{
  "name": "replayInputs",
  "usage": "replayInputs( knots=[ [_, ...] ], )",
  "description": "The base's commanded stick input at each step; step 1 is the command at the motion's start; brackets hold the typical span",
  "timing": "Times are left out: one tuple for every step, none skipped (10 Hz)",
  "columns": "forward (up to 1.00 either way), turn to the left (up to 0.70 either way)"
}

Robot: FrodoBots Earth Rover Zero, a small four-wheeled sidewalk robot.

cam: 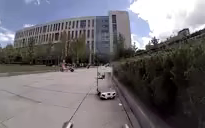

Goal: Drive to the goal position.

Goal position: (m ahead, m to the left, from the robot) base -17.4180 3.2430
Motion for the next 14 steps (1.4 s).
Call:
replayInputs(
  knots=[
    [0.05, 0.01],
    [0.05, 0.01],
    [0.05, 0.01],
    [0.05, 0.01],
    [0.05, 0.04],
    [0.05, 0.03],
    [0.05, 0.01],
    [0.05, 0.02],
    [0.05, 0.03],
    [0.05, 0.01],
    [0.05, 0.01],
    [0.05, 0.01],
    [0.05, 0.01],
    [0.05, 0.02]
  ],
)
